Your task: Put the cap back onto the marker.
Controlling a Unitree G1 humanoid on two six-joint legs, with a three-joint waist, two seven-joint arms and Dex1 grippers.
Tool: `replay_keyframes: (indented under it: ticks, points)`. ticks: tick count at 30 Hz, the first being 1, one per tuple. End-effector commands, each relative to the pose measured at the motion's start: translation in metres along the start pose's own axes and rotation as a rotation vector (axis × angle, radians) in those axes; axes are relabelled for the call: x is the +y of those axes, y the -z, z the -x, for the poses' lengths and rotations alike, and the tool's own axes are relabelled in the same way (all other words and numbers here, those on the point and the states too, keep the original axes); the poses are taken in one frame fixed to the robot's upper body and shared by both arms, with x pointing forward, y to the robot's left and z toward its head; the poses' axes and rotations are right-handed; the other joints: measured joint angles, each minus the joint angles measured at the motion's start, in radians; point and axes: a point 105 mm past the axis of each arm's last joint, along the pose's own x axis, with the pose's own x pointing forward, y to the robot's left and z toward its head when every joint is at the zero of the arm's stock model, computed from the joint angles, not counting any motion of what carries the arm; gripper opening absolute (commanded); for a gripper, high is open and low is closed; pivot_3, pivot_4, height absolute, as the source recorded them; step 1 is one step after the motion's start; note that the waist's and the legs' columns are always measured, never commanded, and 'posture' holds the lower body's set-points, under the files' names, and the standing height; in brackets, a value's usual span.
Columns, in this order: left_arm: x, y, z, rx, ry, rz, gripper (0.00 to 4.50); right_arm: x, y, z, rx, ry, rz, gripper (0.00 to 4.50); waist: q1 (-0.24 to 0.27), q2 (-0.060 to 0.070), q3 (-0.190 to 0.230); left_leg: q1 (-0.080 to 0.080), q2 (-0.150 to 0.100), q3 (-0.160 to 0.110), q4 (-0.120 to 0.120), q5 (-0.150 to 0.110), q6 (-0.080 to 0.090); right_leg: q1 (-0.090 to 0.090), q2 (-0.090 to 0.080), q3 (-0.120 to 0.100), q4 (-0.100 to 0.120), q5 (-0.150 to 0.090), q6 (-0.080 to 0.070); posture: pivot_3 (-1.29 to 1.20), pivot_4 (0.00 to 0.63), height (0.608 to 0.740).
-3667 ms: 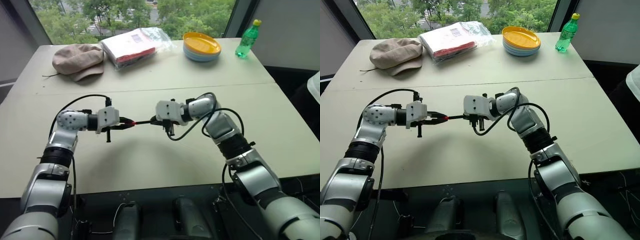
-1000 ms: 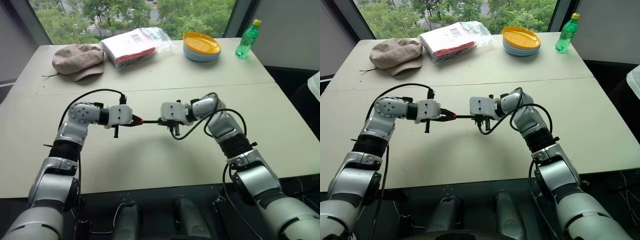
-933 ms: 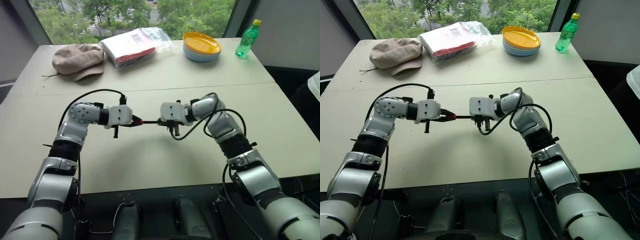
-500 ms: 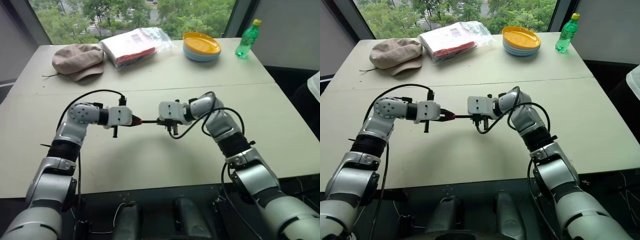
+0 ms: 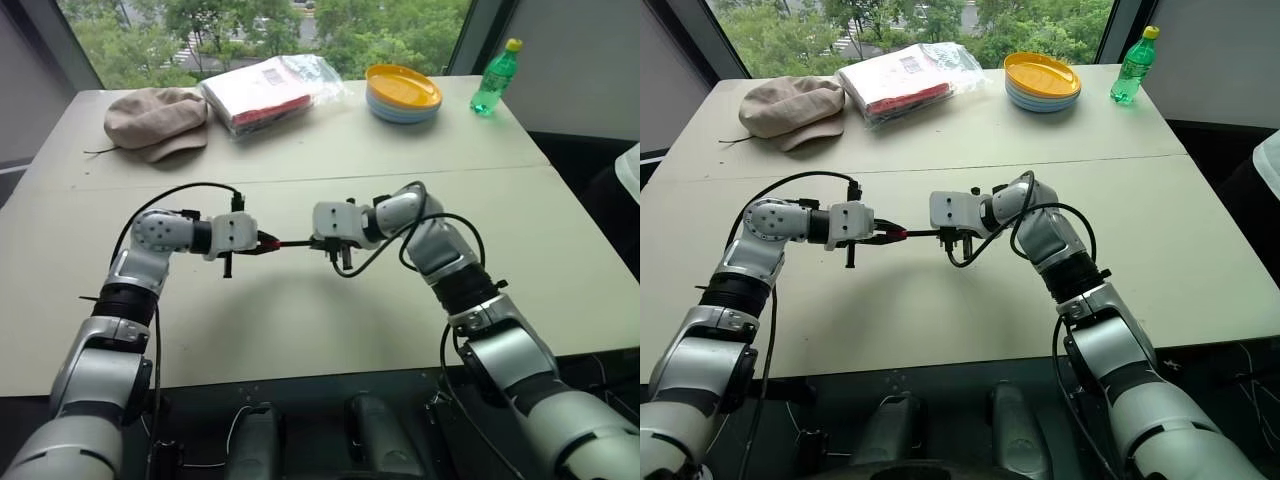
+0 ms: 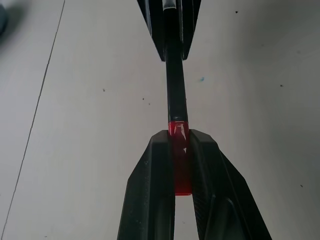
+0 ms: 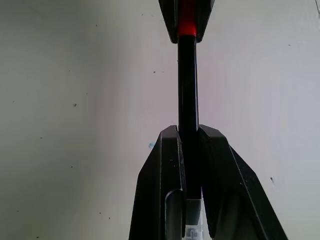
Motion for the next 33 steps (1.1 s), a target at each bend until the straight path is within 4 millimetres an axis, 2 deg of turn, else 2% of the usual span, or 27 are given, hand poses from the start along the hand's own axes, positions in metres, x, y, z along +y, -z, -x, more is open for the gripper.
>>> replay_keyframes:
  ticks: [1,6,8,10,15,22,27,33]
  points:
    - [0.012,-0.020,0.001,-0.093,-0.082,-0.006,0.00,0.004,-0.058,-0.009,-0.174,-0.038,0.167,0.02,-0.001,0.000,0.000,0.000,0.000,0.000,0.000,0.000,0.000,0.000,0.000,0.000,0.000,0.000,0.000,0.00,0.150,0.740]
    - [0.012,-0.021,0.011,-0.101,-0.114,0.033,0.00,-0.002,-0.048,-0.004,-0.152,-0.015,0.148,0.02,0.000,0.000,0.000,0.000,0.000,0.000,0.000,0.000,0.000,0.000,0.000,0.000,0.000,0.000,0.000,0.00,0.150,0.740]
    - [0.012,-0.020,0.018,-0.091,-0.139,0.053,0.97,-0.009,-0.041,0.000,-0.135,0.007,0.133,0.00,0.000,0.000,0.000,0.000,0.000,0.000,0.000,0.000,0.000,0.000,0.000,0.000,0.000,0.000,0.000,0.00,0.150,0.740]
    - [0.010,-0.018,0.024,-0.079,-0.157,0.064,1.74,-0.015,-0.035,0.005,-0.121,0.026,0.122,0.00,-0.001,0.000,0.000,0.000,0.000,0.000,0.000,0.000,0.000,0.000,0.000,0.000,0.000,0.000,0.000,0.00,0.150,0.740]
    - [0.003,-0.022,0.037,-0.079,-0.188,0.093,4.37,-0.026,-0.022,0.013,-0.089,0.065,0.102,0.00,-0.001,0.000,0.000,0.000,0.000,0.000,0.000,0.000,0.000,0.000,0.000,0.000,0.000,0.000,0.000,0.00,0.150,0.740]
    - [0.002,-0.031,0.061,-0.071,-0.304,0.143,4.45,-0.037,0.002,0.024,-0.038,0.114,0.047,0.00,0.000,0.000,0.000,0.000,0.000,0.000,0.000,0.000,0.000,0.000,-0.001,0.000,0.000,0.000,0.000,0.00,0.150,0.740]
    - [0.012,-0.036,0.081,-0.085,-0.492,0.236,4.45,-0.037,0.021,0.035,-0.018,0.167,-0.045,0.00,0.000,0.000,0.000,0.000,0.000,0.000,0.000,0.000,0.000,0.000,-0.001,0.000,0.000,0.000,0.000,0.00,0.150,0.740]
    - [0.009,-0.033,0.076,-0.114,-0.551,0.330,4.45,-0.042,0.035,0.067,-0.021,0.380,-0.262,0.00,0.006,0.000,0.000,0.000,0.000,0.000,0.000,0.000,0.000,0.000,-0.001,0.000,0.000,0.000,0.000,0.00,0.150,0.740]
